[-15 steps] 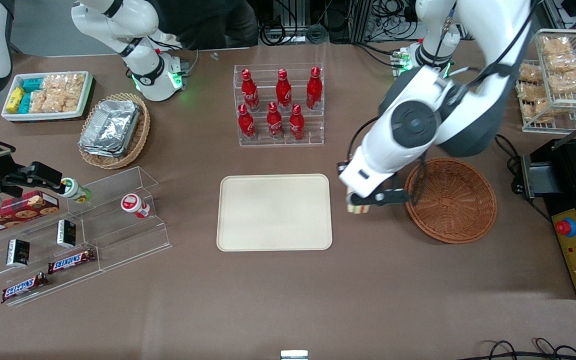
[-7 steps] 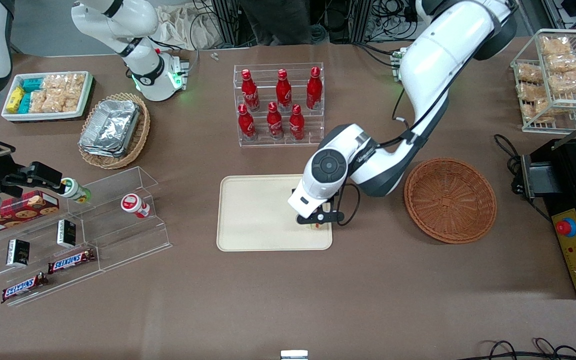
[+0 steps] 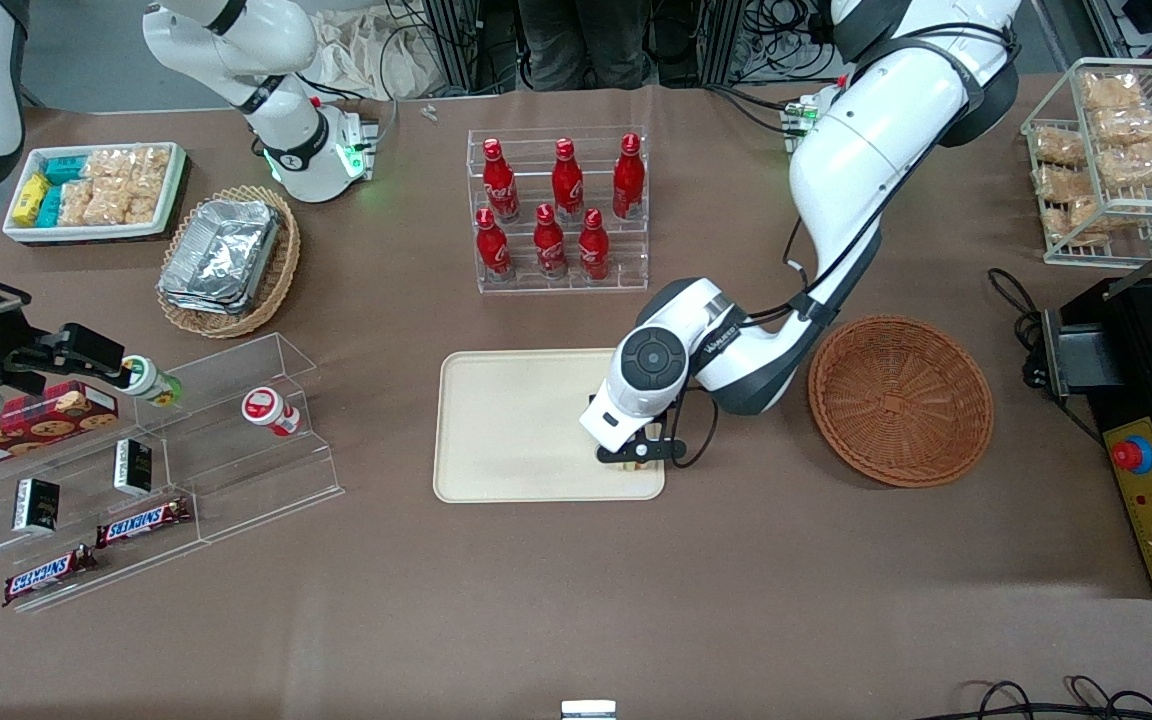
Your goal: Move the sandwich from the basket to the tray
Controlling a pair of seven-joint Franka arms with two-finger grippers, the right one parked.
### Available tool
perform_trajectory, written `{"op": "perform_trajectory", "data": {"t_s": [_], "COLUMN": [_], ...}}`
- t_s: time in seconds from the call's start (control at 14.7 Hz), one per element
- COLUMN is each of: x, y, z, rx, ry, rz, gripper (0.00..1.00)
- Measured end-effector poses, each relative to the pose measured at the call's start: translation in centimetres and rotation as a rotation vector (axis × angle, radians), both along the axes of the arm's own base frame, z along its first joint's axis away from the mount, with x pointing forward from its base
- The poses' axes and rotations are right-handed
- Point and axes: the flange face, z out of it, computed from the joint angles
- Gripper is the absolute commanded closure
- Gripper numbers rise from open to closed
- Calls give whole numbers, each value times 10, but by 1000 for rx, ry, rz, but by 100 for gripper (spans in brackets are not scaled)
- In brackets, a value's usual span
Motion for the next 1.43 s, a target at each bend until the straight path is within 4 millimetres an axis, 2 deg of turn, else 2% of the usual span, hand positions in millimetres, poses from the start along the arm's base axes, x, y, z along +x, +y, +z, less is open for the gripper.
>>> {"op": "perform_trajectory", "data": {"t_s": [0.34, 0.54, 0.68, 0.88, 1.09, 1.29, 1.43], "x": [3, 10, 18, 25, 35, 43, 48], "y": [1, 1, 1, 10, 51, 113, 161], "z": [0, 12, 34, 89, 154, 220, 254], "rx": [34, 27, 14, 29, 83, 73, 85], "ry": [-43, -72, -105, -154, -164, -116, -97], "rz": [-24, -5, 7, 20, 24, -49, -108], "gripper": [0, 0, 0, 0, 0, 0, 0]}}
